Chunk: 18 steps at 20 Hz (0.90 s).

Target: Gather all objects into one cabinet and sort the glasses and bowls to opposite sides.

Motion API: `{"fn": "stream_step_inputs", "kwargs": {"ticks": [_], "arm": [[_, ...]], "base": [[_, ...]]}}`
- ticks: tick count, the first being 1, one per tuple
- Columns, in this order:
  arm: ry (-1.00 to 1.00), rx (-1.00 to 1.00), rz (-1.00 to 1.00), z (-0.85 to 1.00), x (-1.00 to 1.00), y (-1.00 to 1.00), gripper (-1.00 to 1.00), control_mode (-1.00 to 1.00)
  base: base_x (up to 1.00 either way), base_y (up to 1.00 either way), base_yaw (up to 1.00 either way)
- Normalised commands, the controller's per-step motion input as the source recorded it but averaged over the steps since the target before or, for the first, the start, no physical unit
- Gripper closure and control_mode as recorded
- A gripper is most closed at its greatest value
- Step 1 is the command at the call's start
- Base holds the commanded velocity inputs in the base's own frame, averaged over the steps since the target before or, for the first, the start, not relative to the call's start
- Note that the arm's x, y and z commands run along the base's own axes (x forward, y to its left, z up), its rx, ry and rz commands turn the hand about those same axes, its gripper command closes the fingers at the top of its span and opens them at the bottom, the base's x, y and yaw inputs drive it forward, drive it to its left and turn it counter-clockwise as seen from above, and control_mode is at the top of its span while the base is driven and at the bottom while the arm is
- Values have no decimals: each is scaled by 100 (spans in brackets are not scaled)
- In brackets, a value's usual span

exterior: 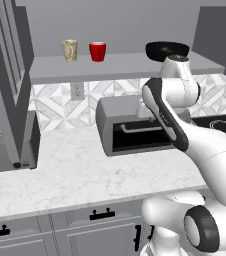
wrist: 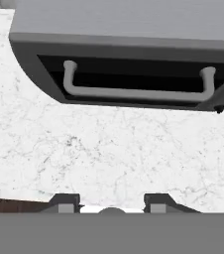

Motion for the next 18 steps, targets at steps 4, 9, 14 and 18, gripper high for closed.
{"fn": "stream_step_inputs", "kwargs": {"ticks": [4, 9, 14, 18], "arm": [[-10, 0, 0, 12, -53, 0, -100, -100], [-35, 0, 0, 72, -99, -2, -100, -100], [-41, 0, 0, 70, -100, -14, -100, -100], [-24, 1, 1, 45, -83, -23, -100, -100]], "base": [[0, 0, 0], [0, 0, 0], [0, 0, 0], [0, 0, 0]]}}
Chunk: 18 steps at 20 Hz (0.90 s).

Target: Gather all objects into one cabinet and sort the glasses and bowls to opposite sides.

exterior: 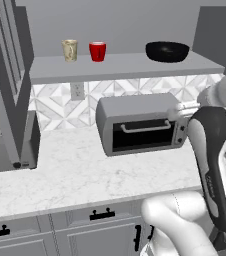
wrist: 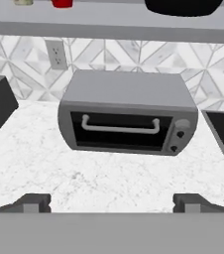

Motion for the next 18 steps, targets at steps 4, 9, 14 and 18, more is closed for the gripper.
{"fn": "stream_step_inputs", "kwargs": {"ticks": [4, 9, 14, 18], "arm": [[-3, 0, 0, 5, -32, -15, -100, -100], [0, 0, 0, 0, 0, 0, -100, 100], [0, 0, 0, 0, 0, 0, -100, 100], [0, 0, 0, 0, 0, 0, -100, 100]], "base": [[0, 0, 0], [-41, -1, 0], [-100, -48, -10], [-86, -90, -17]]}}
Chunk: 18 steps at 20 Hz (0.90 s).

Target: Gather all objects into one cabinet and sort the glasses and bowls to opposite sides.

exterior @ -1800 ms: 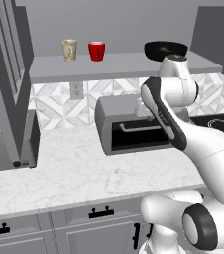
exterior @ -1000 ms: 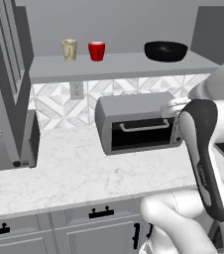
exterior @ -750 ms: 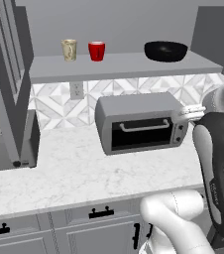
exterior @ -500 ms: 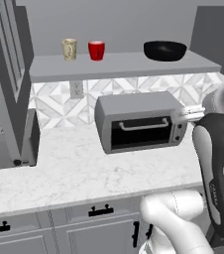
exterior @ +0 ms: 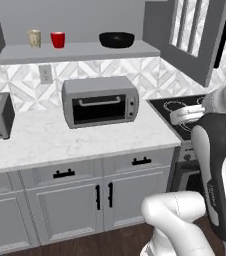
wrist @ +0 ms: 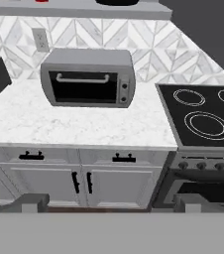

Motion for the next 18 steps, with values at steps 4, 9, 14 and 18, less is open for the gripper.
{"fn": "stream_step_inputs", "kwargs": {"ticks": [4, 9, 14, 18], "arm": [[0, 0, 0, 0, 0, 0, -100, 100], [0, 0, 0, 0, 0, 0, -100, 100], [0, 0, 0, 0, 0, 0, -100, 100], [0, 0, 0, 0, 0, 0, -100, 100]], "base": [[-48, -100, -4], [-24, -100, -2], [9, -100, 0], [44, -100, 0]]}}
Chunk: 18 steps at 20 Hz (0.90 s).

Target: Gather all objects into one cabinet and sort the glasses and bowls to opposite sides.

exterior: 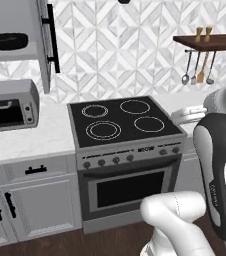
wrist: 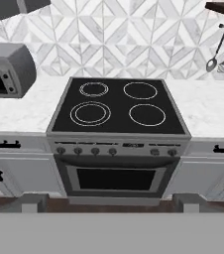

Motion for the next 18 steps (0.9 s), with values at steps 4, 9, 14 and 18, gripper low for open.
{"fn": "stream_step_inputs", "kwargs": {"ticks": [4, 9, 14, 18], "arm": [[0, 0, 0, 0, 0, 0, -100, 100], [0, 0, 0, 0, 0, 0, -100, 100], [0, 0, 0, 0, 0, 0, -100, 100], [0, 0, 0, 0, 0, 0, -100, 100]], "base": [[42, -100, 0], [35, -100, 0], [38, -99, 0], [45, -82, -3]]}}
